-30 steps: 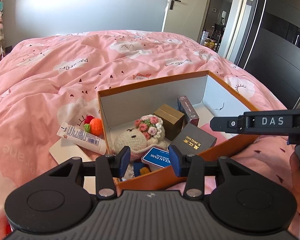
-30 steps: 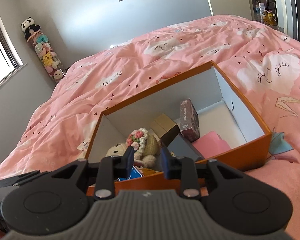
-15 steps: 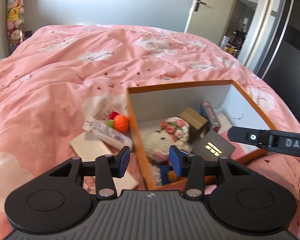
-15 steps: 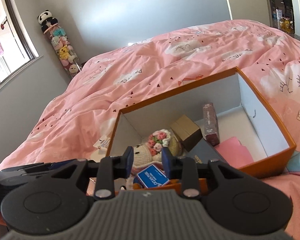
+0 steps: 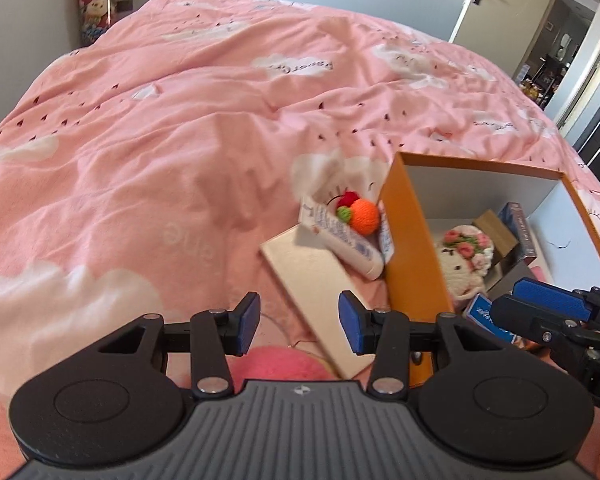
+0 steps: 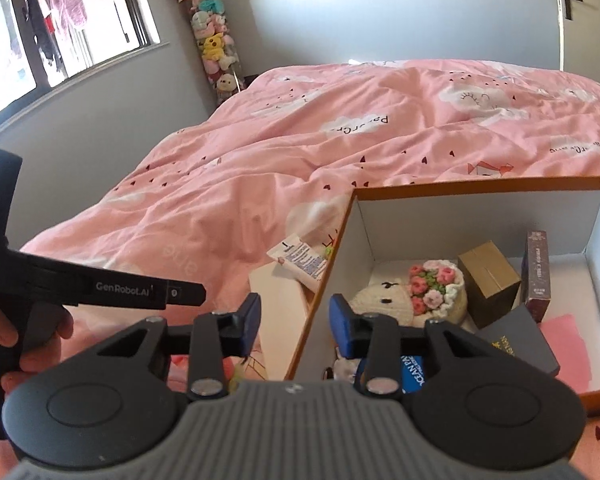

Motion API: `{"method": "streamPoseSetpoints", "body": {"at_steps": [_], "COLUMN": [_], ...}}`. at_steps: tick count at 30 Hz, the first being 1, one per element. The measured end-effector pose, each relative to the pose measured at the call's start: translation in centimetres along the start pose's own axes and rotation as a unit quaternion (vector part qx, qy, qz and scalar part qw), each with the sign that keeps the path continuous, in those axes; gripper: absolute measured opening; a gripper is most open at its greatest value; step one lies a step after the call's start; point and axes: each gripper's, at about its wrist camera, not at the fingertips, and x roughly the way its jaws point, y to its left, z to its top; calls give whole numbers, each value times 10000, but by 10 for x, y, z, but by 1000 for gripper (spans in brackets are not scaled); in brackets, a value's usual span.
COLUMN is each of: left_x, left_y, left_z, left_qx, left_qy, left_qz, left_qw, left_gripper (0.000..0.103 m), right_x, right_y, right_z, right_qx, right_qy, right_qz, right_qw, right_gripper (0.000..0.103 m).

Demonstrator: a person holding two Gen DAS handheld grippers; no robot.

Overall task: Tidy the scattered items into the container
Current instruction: 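Move both grippers back toward the pink pouch and mirror beside the box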

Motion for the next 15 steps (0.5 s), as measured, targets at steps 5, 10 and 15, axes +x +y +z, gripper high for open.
{"method": "streamPoseSetpoints", "body": {"at_steps": [5, 10, 15], "left_x": [6, 5, 3], "left_y": [11, 16, 22], "left_z": [-2, -8, -9], "left_qx": [54, 181, 194], "left_qy": [252, 360, 369], "left_qz": [121, 258, 275], "left_qw": [9996, 9989, 9988], "left_gripper": [50, 50, 50], "right_x": [23, 42, 61], "right_y": [14, 32, 46], "right_z": [2, -1, -11], "right_qx": [-418, -600, -732], "right_qy": [324, 619, 860], "right_qz": [196, 563, 681], "right_qw": [9984, 9947, 9913], "right_gripper": [31, 30, 30]}}
